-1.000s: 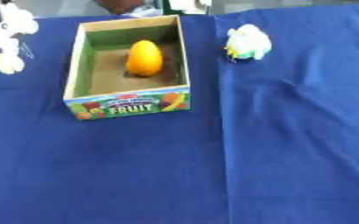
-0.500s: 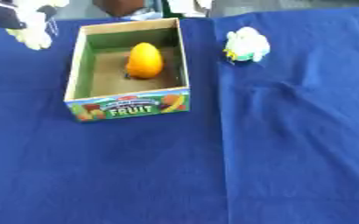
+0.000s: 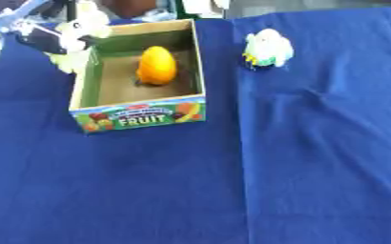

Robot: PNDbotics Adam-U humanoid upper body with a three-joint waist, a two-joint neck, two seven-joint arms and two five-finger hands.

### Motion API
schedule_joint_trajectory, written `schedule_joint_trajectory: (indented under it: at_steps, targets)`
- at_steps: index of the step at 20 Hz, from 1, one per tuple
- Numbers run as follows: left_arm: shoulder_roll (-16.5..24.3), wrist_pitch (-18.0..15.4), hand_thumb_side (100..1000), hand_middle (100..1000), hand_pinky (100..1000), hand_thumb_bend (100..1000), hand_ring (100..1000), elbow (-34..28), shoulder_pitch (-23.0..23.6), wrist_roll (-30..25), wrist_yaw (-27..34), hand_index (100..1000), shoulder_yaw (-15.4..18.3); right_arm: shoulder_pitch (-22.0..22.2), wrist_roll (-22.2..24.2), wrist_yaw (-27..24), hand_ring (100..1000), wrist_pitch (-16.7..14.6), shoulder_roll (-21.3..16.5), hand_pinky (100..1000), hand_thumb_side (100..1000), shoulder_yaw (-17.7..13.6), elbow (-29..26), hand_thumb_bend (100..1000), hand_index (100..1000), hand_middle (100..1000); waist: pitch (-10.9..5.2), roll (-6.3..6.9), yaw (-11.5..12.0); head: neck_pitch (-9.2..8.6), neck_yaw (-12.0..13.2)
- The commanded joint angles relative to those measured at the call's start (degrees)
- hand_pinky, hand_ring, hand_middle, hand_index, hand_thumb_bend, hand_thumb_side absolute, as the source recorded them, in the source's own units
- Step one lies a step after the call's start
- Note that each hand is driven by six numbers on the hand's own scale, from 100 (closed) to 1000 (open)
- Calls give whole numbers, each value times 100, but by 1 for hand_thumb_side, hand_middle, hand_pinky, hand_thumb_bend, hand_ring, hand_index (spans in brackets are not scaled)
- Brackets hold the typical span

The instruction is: Pick up objects on the table and place them in the box.

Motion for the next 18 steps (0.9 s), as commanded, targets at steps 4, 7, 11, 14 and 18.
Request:
schedule_joint_trajectory:
  at_steps: [4,7,11,14,18]
  targets:
    - [-62,-115,278,234,468,423,269,151,-174,23,-90,427,-71,-64,42,-40,862,3,-71,653,140,-5,-97,100,854,631,-90,-8,-30,-52,6]
    - [-135,-141,276,233,465,420,268,229,-175,86,-76,427,-106,-73,59,-46,863,10,-54,653,142,3,-101,100,854,631,-84,-10,-41,-61,20]
    - [-276,-159,273,245,465,421,279,306,-171,259,-11,438,-180,-64,69,-54,864,13,-36,653,148,3,-98,100,855,630,-67,-19,-62,-67,30]
    - [-373,-171,272,253,467,422,287,370,-191,419,69,445,-237,-70,86,-60,864,14,-18,653,149,10,-102,100,854,629,-55,-20,-76,-67,43]
    - [-474,-223,285,289,480,486,321,462,-195,475,174,478,-301,-74,105,-71,865,24,-3,654,153,13,-109,100,855,629,-48,-13,-88,-68,51]
